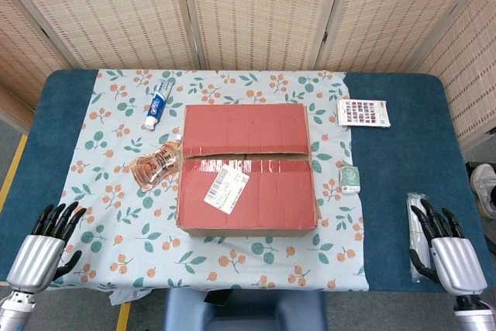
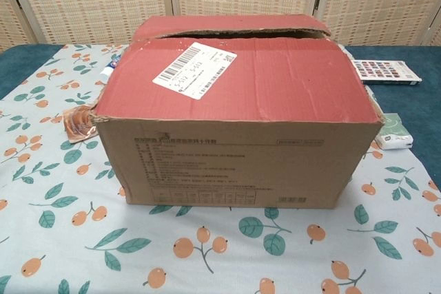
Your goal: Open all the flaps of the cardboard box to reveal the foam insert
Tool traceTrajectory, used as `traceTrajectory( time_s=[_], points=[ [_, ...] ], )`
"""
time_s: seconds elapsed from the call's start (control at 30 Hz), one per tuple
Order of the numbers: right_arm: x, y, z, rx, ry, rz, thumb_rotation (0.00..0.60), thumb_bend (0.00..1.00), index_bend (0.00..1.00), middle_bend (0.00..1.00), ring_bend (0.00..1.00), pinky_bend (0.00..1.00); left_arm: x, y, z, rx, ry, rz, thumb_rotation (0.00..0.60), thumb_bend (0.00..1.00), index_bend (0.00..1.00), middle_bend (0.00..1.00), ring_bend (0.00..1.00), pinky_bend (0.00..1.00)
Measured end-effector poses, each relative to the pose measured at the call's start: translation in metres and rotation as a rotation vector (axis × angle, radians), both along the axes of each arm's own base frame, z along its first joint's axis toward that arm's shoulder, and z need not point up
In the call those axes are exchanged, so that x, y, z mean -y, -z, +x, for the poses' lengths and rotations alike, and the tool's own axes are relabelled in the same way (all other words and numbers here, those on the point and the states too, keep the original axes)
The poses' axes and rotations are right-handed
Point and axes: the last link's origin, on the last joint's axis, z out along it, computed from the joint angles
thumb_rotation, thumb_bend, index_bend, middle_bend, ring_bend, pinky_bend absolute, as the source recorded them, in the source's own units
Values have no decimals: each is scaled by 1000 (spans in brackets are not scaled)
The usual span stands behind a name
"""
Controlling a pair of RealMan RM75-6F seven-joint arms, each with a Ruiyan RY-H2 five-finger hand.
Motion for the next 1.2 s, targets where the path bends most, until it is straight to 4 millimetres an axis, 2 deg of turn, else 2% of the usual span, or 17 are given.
traceTrajectory(
  time_s=[0.17, 0.37, 0.53, 0.67, 0.77, 0.97, 1.2],
  points=[
    [5, 2, -2, -14, 12, 4, 600, 447, 25, 0, 86, 0, -2, -1, -1, -1, -23, 9, 600, 384, 95, 65, 25, 0],
    [15, 3, 6, 24, -41, -13, 600, 445, 13, 0, 54, 0, -3, -3, 0, 16, -16, 4, 600, 384, 99, 65, 33, 0],
    [50, -1, 31, 56, -150, -32, 600, 445, 21, 0, 60, 0, -6, -7, -3, 29, -26, 18, 600, 384, 105, 65, 34, 0],
    [75, -1, 49, 13, -190, -38, 600, 444, 22, 0, 59, 0, -6, -10, -3, 22, -34, 41, 600, 384, 106, 65, 33, 0],
    [101, 1, 66, -41, -223, -41, 600, 444, 22, 0, 58, 0, -5, -12, -3, 24, -41, 43, 600, 384, 105, 65, 34, 0],
    [149, 15, 93, -68, -223, -2, 600, 444, 22, 0, 50, 0, -8, -15, -5, 42, -53, 41, 600, 384, 111, 66, 42, 0],
    [197, 37, 139, -57, -255, 53, 600, 444, 22, 0, 49, 0, -11, -19, -7, 66, -66, 52, 600, 384, 137, 75, 52, 0]
  ],
)
